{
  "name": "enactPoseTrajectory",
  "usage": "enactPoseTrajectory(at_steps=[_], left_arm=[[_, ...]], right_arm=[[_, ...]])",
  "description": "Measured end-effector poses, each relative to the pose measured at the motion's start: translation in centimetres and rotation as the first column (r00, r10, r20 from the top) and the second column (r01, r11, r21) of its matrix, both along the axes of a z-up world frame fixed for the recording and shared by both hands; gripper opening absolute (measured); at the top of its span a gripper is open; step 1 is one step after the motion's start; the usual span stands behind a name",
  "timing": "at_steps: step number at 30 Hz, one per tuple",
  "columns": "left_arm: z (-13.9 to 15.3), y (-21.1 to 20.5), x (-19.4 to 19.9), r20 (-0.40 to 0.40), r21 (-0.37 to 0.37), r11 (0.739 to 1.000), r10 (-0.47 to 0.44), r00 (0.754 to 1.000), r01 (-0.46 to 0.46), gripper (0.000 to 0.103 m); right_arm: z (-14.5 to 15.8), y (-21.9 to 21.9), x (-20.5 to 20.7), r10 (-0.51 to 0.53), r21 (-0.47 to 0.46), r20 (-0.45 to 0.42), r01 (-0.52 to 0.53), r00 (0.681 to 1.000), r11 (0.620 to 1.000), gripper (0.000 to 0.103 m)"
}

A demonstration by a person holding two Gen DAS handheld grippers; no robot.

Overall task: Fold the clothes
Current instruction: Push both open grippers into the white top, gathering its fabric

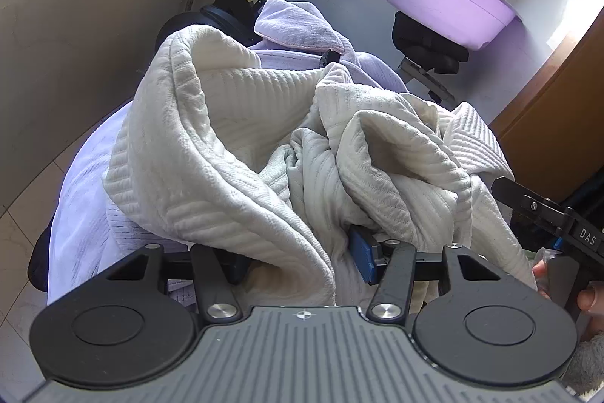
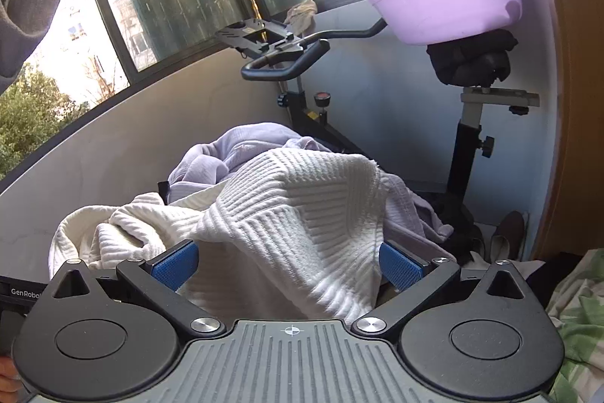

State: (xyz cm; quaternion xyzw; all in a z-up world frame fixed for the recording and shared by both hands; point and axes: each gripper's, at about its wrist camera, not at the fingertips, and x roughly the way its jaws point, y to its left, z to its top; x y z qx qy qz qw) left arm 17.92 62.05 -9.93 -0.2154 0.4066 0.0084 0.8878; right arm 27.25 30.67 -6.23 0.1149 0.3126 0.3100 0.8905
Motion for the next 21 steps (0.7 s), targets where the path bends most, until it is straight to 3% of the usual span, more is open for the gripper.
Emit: enactPoseTrajectory(at_steps=[7,9,11,13,16,21], left_arm=[[0.4,-0.9,0.6,-0.041,0.071,0.997,0.005,0.999,-0.002,0.048],[0.5,-1.2,0.6,-0.052,0.095,0.995,0.007,0.999,-0.002,0.043],[0.7,-1.5,0.4,-0.062,0.127,0.992,0.01,0.998,-0.002,0.026],[0.9,-1.7,0.2,-0.064,0.143,0.99,0.01,0.998,0.0,0.022],[1.1,-1.5,-0.3,-0.057,0.132,0.991,0.024,0.998,-0.016,0.019],[0.4,-1.1,-0.3,-0.061,0.112,0.993,0.051,0.997,-0.044,0.019]], right_arm=[[-4.1,-0.6,2.3,0.002,0.051,-0.126,0.005,0.992,0.999,0.102],[-4.9,-0.1,2.7,0.02,0.079,-0.165,-0.007,0.986,0.997,0.102],[-5.3,0.7,2.7,0.057,0.11,-0.187,-0.036,0.981,0.993,0.102],[-5.1,1.6,2.6,0.105,0.147,-0.204,-0.075,0.973,0.986,0.101],[-4.0,3.1,1.8,0.222,0.186,-0.185,-0.188,0.957,0.964,0.1],[-3.5,4.7,1.0,0.31,0.117,-0.128,-0.296,0.942,0.948,0.102]])
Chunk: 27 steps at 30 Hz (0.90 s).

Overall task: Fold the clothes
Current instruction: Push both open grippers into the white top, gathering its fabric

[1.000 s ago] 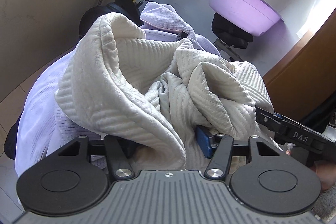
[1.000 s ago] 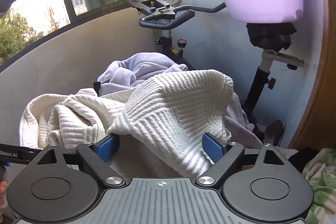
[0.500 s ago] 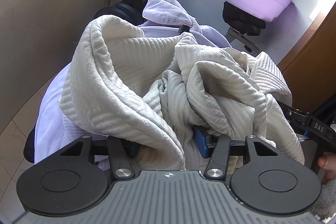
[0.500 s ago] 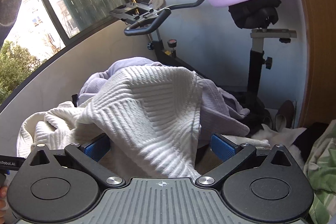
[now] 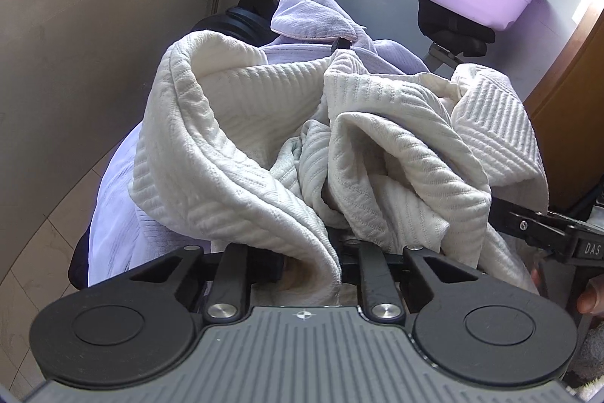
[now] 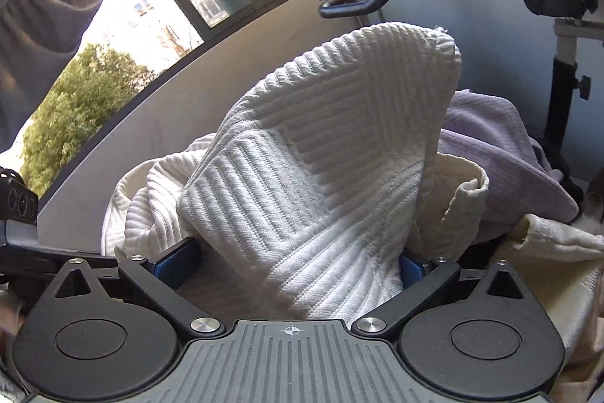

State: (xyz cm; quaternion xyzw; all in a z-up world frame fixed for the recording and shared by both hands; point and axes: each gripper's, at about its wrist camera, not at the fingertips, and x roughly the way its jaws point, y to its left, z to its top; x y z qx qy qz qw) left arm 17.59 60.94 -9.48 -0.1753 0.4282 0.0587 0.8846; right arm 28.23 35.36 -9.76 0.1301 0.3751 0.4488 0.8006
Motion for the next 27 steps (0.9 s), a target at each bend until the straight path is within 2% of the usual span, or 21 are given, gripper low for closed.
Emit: enactPoseTrajectory(at_steps=[4,10,15,19,21,25,27], left_arm=[[-0.4,0.3,0.3,0.002,-0.02,1.0,0.006,1.0,-0.006,0.019],[-1.0,0.7,0.4,-0.003,-0.036,0.999,0.01,1.0,-0.01,0.02],[-1.3,0.9,0.4,-0.008,-0.045,0.999,0.007,1.0,-0.007,0.021],[-1.7,1.4,0.6,-0.029,-0.068,0.997,0.023,0.999,-0.025,0.037],[-1.8,1.6,0.6,-0.038,-0.075,0.997,0.027,0.999,-0.03,0.037],[-1.7,1.5,0.8,-0.046,-0.067,0.998,0.016,0.999,-0.019,0.038],[-1.7,1.6,0.8,-0.048,-0.072,0.997,0.018,0.999,-0.022,0.04]], right_arm=[[-0.4,-0.4,0.7,-0.014,-0.008,-0.028,0.014,1.0,1.0,0.102],[-0.6,0.0,0.2,-0.003,-0.04,-0.017,0.002,1.0,0.999,0.102],[0.0,-0.7,0.5,-0.127,-0.06,0.003,0.127,0.992,0.99,0.102],[-1.4,-1.3,1.0,-0.125,-0.06,-0.054,0.122,0.991,0.991,0.102],[-1.8,-1.3,1.2,-0.14,-0.051,-0.065,0.137,0.988,0.989,0.102],[-1.0,-2.0,1.4,-0.234,-0.085,0.026,0.236,0.972,0.968,0.102],[-1.2,-2.3,1.8,-0.25,-0.102,0.041,0.253,0.967,0.962,0.102]])
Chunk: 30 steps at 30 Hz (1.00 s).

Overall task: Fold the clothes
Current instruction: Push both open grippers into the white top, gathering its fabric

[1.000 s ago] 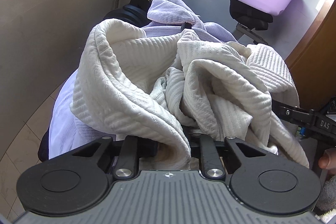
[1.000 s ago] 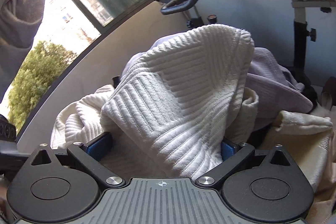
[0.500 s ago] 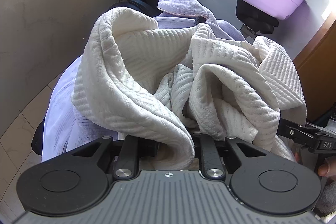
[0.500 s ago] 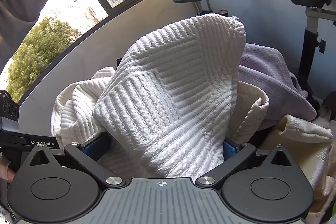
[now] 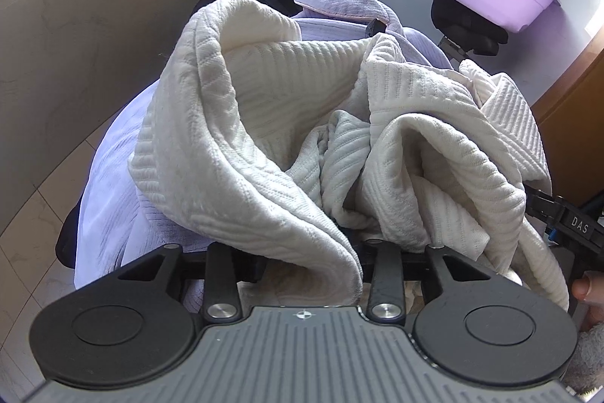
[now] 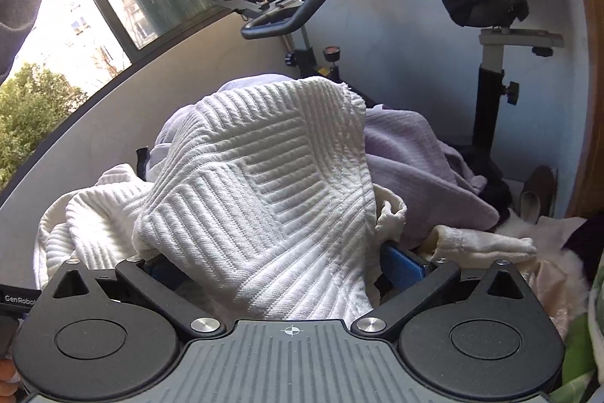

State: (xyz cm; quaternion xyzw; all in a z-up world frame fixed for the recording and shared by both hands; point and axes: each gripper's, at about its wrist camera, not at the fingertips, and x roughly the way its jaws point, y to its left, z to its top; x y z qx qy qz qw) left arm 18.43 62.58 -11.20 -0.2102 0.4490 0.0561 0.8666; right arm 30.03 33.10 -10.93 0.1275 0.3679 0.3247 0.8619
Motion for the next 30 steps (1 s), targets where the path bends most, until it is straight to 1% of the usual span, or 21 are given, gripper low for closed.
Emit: enactPoseTrajectory(at_steps=[2,6,8,10,11,13,16,21,23,25,27,29,30], left_arm=[[-0.1,0.1,0.0,-0.001,-0.002,1.0,0.001,1.0,-0.001,0.043],[-0.2,0.0,0.2,-0.007,0.007,1.0,0.0,1.0,0.001,0.045],[-0.3,-0.1,0.4,-0.013,0.016,1.0,-0.001,1.0,0.001,0.045],[-0.4,-0.2,0.6,-0.019,0.025,1.0,0.003,1.0,-0.002,0.046],[-0.5,-0.3,0.6,-0.023,0.029,1.0,0.005,1.0,-0.004,0.046],[-0.5,-0.5,0.5,-0.029,0.035,0.999,0.009,1.0,-0.008,0.046],[-0.5,-0.5,0.5,-0.031,0.037,0.999,0.007,0.999,-0.005,0.045],[-0.6,-0.7,0.6,-0.037,0.051,0.999,-0.007,0.999,0.009,0.045],[-0.6,-0.8,0.6,-0.039,0.059,0.998,-0.015,0.999,0.018,0.045],[-0.6,-0.8,0.7,-0.04,0.061,0.998,-0.018,0.999,0.021,0.045],[-0.6,-0.8,0.7,-0.04,0.062,0.998,-0.018,0.999,0.021,0.045],[-0.6,-0.9,0.7,-0.039,0.067,0.998,-0.017,0.999,0.019,0.045],[-0.6,-1.0,0.6,-0.038,0.071,0.997,-0.014,0.999,0.017,0.045]], right_arm=[[-0.6,-0.2,0.8,-0.003,0.014,-0.027,0.004,1.0,1.0,0.102],[-2.0,-0.1,2.0,0.002,0.062,-0.095,0.004,0.996,0.998,0.102],[-2.5,0.2,1.9,0.005,0.089,-0.119,0.005,0.993,0.996,0.102],[-2.5,0.9,1.4,0.043,0.113,-0.151,-0.026,0.988,0.993,0.102],[-2.3,1.4,1.1,0.071,0.118,-0.155,-0.053,0.985,0.992,0.102],[-1.6,2.0,0.3,0.127,0.111,-0.129,-0.113,0.983,0.987,0.098],[-0.9,1.9,-0.3,0.175,0.114,-0.125,-0.161,0.977,0.98,0.092],[-0.4,2.0,-2.0,0.278,0.057,-0.026,-0.276,0.96,0.959,0.093],[-0.7,1.9,-2.2,0.285,0.057,-0.019,-0.283,0.958,0.957,0.093],[-0.9,1.8,-2.0,0.28,0.063,-0.029,-0.278,0.96,0.959,0.092],[-1.0,2.0,-1.7,0.28,0.051,-0.04,-0.278,0.959,0.959,0.091],[-0.8,2.3,-1.5,0.268,0.032,-0.052,-0.267,0.962,0.963,0.088],[-0.7,2.5,-1.4,0.259,0.022,-0.057,-0.258,0.964,0.966,0.084]])
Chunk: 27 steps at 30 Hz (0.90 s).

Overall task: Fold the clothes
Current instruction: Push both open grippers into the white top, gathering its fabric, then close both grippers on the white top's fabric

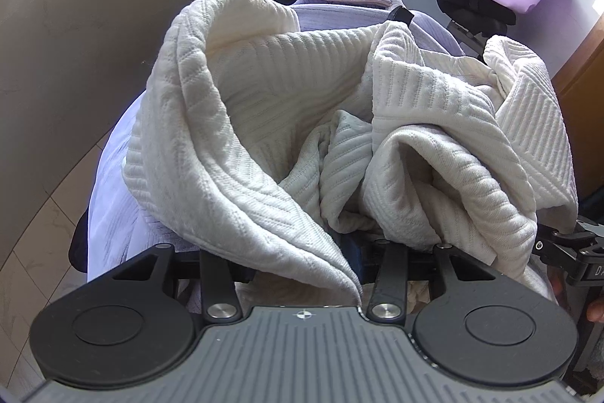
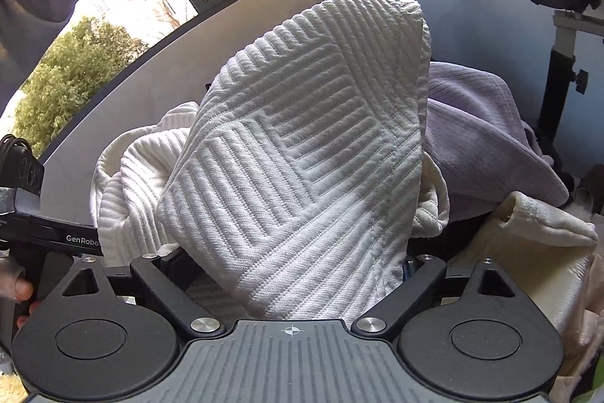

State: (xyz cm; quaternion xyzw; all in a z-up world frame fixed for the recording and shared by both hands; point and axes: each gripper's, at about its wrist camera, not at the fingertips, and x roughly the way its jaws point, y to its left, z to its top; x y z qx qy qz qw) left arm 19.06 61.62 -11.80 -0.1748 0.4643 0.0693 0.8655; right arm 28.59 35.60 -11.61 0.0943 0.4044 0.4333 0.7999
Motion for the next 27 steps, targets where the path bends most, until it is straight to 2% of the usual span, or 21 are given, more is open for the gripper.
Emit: enactPoseTrajectory(at_steps=[2,6,8,10,12,14,19,22,27], left_arm=[[0.1,-0.2,-0.1,0.004,0.009,1.0,0.006,1.0,-0.006,0.045],[0.4,-0.7,-0.4,0.015,0.034,0.999,0.005,1.0,-0.006,0.039],[0.7,-1.1,-0.5,0.025,0.051,0.999,-0.005,1.0,0.004,0.025],[1.2,-2.0,-0.7,0.032,0.103,0.994,-0.035,0.999,0.032,0.019],[1.8,-2.8,-0.8,0.038,0.147,0.987,-0.067,0.997,0.06,0.015],[2.2,-3.2,-0.8,0.045,0.155,0.985,-0.085,0.995,0.077,0.015],[1.5,-2.5,-0.4,0.049,0.107,0.992,-0.068,0.996,0.063,0.015],[1.2,-2.0,-0.6,0.059,0.066,0.997,-0.046,0.997,0.042,0.015],[2.8,-3.5,-0.8,0.088,0.092,0.99,-0.112,0.99,0.104,0.014]], right_arm=[[0.2,0.2,0.1,-0.03,-0.017,-0.005,0.03,1.0,0.999,0.077],[0.7,0.1,0.2,-0.072,-0.025,-0.013,0.072,0.997,0.997,0.056],[1.1,0.1,0.0,-0.081,-0.033,0.0,0.081,0.997,0.996,0.045],[1.6,0.3,-0.4,-0.083,-0.047,0.025,0.084,0.996,0.995,0.036],[2.1,0.5,-0.9,-0.085,-0.062,0.051,0.088,0.995,0.994,0.034],[2.1,0.3,-1.1,-0.096,-0.071,0.056,0.1,0.994,0.992,0.034],[1.4,0.7,-0.8,-0.108,-0.077,0.043,0.111,0.993,0.991,0.04],[1.5,0.9,-1.0,-0.109,-0.085,0.049,0.113,0.993,0.99,0.038],[3.3,1.2,-2.5,-0.064,-0.086,0.1,0.073,0.993,0.994,0.033]])
